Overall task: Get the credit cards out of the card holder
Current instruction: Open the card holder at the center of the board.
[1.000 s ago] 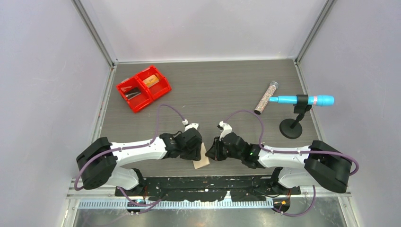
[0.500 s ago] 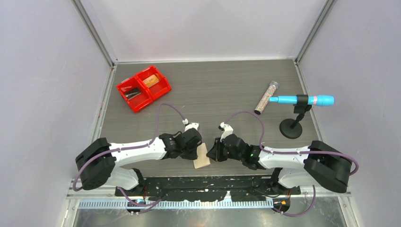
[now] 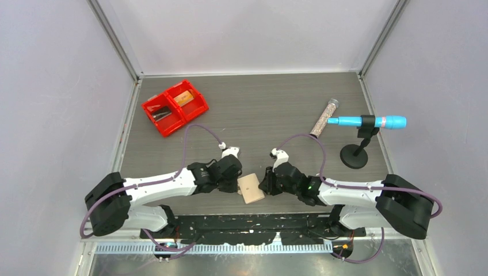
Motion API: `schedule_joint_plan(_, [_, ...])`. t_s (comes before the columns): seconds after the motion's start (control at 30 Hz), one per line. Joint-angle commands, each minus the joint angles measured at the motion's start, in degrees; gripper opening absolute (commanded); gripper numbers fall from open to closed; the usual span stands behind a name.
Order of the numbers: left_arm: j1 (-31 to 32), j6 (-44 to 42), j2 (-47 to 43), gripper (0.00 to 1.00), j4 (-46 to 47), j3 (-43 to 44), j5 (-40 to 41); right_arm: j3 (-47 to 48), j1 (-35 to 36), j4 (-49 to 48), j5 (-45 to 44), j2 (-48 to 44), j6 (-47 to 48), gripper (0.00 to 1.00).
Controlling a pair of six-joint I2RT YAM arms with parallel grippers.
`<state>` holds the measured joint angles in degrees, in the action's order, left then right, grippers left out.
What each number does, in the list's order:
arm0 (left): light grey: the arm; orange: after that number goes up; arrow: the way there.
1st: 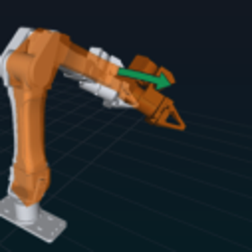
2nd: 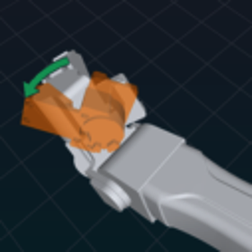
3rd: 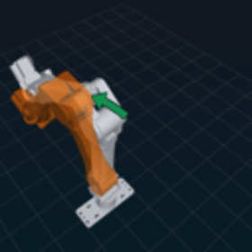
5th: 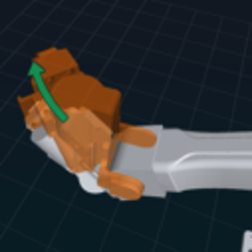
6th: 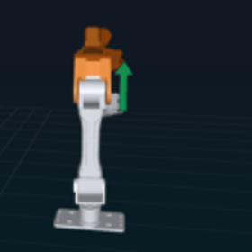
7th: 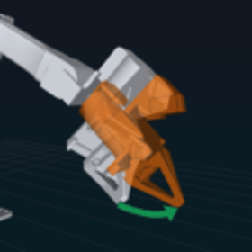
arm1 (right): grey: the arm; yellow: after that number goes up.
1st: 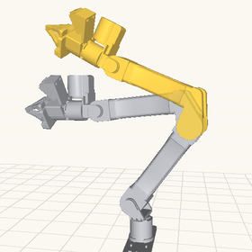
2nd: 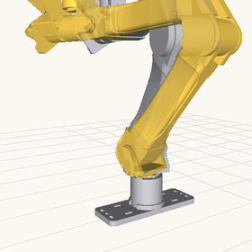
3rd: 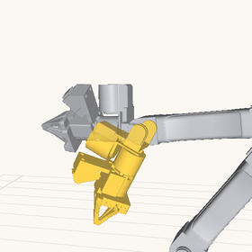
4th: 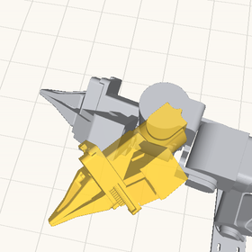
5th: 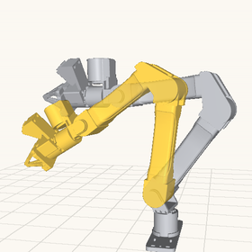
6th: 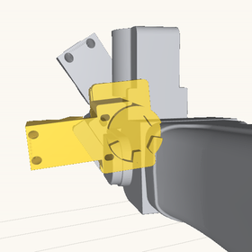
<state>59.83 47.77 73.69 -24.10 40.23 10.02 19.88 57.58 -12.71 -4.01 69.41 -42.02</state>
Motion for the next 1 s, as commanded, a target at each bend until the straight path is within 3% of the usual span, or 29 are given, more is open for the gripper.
schedule_joint_plan(0.0, [-1.1, 0.7, -4.6, 0.00, 3.9, -2.9, -1.3, 2.7, -0.8, 5.9, -4.9, -3.0, 3.4, 0.28])
schedule_joint_plan(0.03, [-1.6, 1.1, -6.1, 0.00, 6.1, -4.1, -2.4, 3.9, -0.8, 8.2, -5.6, -3.7, 4.1, 0.39])
schedule_joint_plan(0.17, [-2.7, 3.6, -10.3, 0.00, 12.7, -8.4, -5.3, 6.7, -0.4, 14.4, -7.0, -5.3, 5.0, 0.66])
schedule_joint_plan(0.3, [-2.9, 4.0, -13.2, 0.00, 15.2, -10.2, -5.7, 8.0, 0.4, 15.8, -6.7, -5.5, 4.7, 0.86])
schedule_joint_plan(0.97, [-2.9, 3.8, -15.8, 0.00, 17.6, -12.6, -6.7, 17.1, 13.1, 17.2, -12.5, 7.1, -0.2, 0.94])
